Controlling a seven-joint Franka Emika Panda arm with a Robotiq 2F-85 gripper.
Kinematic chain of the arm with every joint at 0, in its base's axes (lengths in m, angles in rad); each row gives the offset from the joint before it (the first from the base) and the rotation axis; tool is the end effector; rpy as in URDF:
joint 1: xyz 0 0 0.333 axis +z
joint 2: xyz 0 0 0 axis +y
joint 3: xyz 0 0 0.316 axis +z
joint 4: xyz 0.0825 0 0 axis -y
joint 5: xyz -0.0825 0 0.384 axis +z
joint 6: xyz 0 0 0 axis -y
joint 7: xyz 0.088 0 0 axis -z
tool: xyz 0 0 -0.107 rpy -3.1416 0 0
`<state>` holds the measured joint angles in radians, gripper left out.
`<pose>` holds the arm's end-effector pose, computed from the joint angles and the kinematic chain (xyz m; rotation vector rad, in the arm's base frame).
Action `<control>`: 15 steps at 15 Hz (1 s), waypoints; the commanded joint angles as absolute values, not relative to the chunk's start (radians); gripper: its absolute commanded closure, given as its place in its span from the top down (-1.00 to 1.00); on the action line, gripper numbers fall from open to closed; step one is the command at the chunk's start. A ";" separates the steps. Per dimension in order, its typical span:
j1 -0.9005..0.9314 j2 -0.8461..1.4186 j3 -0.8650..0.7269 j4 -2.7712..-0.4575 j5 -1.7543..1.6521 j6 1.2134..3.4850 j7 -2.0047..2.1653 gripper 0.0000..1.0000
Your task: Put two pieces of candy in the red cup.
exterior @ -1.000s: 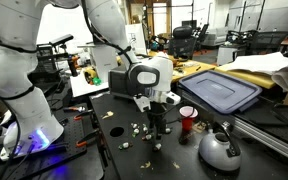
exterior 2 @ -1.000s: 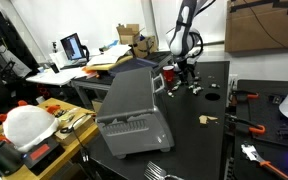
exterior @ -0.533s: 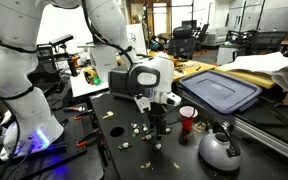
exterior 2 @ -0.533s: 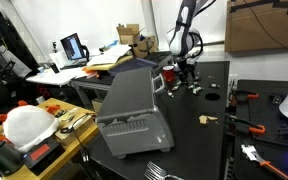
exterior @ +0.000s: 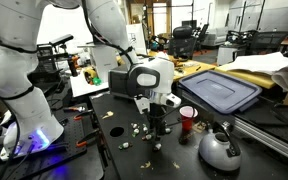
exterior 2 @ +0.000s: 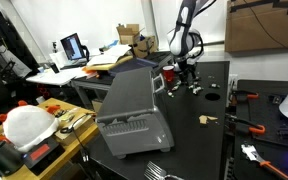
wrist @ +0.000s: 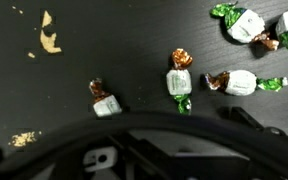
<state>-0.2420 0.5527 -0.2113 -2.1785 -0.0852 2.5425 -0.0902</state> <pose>0.4774 -0.2389 0.1243 2.9968 -0.4032 -0.3266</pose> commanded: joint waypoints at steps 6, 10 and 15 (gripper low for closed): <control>-0.282 0.531 -0.185 -2.205 0.018 2.512 -0.092 1.00; -0.291 0.527 -0.169 -2.215 0.056 2.499 -0.098 1.00; -0.285 0.516 -0.167 -2.220 0.074 2.480 -0.091 0.02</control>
<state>-0.2714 0.5453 -0.1780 -2.1979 0.0580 2.5111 -0.0903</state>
